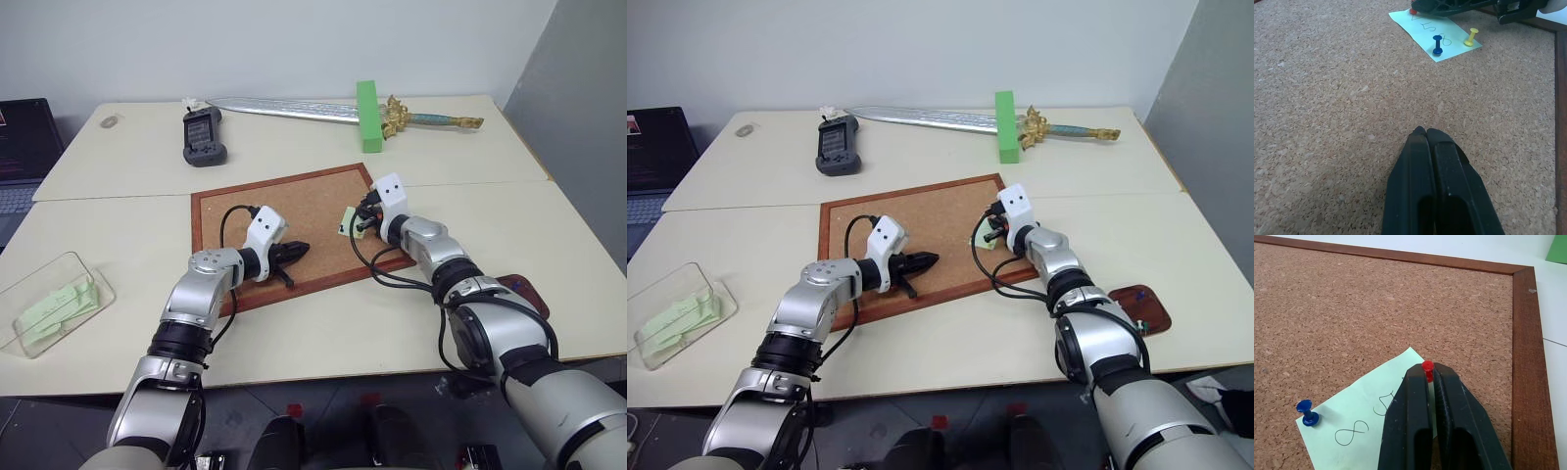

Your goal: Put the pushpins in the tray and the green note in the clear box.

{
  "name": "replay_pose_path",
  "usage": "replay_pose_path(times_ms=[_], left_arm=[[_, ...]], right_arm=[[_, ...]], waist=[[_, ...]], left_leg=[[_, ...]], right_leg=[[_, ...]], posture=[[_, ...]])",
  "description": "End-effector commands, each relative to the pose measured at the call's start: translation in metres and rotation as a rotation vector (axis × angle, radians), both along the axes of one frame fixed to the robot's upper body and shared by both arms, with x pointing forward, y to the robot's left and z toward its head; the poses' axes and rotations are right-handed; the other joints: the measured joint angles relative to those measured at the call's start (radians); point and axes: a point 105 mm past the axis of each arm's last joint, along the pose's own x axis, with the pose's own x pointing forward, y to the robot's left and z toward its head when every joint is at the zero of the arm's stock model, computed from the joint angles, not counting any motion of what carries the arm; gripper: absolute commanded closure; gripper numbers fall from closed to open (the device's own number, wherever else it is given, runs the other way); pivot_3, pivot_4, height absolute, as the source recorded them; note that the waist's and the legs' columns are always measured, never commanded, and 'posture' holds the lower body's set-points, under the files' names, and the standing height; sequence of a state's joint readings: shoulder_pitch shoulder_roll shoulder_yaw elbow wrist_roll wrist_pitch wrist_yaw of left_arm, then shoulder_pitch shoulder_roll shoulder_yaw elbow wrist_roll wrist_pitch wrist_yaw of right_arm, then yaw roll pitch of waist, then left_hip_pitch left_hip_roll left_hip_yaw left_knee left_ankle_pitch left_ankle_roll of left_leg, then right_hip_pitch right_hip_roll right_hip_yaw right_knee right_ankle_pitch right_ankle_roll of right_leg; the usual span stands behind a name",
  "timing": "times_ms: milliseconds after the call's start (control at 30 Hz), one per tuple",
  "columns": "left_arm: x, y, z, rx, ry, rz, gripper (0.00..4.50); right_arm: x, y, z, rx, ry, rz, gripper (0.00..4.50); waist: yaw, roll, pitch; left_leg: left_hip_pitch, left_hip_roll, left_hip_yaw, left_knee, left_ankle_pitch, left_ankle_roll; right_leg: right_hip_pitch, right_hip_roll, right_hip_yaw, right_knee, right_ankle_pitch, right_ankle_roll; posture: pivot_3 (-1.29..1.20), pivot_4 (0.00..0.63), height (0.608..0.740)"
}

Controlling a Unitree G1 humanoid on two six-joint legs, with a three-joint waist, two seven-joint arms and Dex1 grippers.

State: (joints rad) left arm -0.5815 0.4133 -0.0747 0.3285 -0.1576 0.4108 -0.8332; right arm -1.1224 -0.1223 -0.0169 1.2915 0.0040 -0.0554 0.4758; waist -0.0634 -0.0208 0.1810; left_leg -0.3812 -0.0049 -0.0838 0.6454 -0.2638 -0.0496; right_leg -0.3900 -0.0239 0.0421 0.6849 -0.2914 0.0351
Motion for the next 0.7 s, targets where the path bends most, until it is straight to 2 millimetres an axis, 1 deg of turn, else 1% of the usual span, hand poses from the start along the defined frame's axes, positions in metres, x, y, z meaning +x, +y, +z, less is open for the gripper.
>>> replay_pose_path(times_ms=[33,300,700], left_arm=[[-0.002,0.003,-0.005,0.013,0.019,0.010,4.50],[-0.003,0.003,-0.006,0.015,0.021,0.011,4.50],[-0.003,0.000,-0.008,0.017,0.027,0.000,4.50]], right_arm=[[0.005,0.002,0.019,0.012,-0.055,0.000,4.41],[0.004,0.005,0.029,0.060,-0.092,0.033,4.41],[0.003,0.000,0.030,0.036,-0.115,0.043,4.41]], waist=[[0.000,0.000,0.000],[0.000,0.000,0.000],[0.000,0.000,0.000]], left_leg=[[0.000,0.000,0.000,0.000,0.000,0.000],[0.000,0.000,0.000,0.000,0.000,0.000],[0.000,0.000,0.000,0.000,0.000,0.000]], right_leg=[[0.000,0.000,0.000,0.000,0.000,0.000],[0.000,0.000,0.000,0.000,0.000,0.000],[0.000,0.000,0.000,0.000,0.000,0.000]], posture=[[0.00,0.150,0.740],[0.00,0.150,0.740],[0.00,0.150,0.740]])
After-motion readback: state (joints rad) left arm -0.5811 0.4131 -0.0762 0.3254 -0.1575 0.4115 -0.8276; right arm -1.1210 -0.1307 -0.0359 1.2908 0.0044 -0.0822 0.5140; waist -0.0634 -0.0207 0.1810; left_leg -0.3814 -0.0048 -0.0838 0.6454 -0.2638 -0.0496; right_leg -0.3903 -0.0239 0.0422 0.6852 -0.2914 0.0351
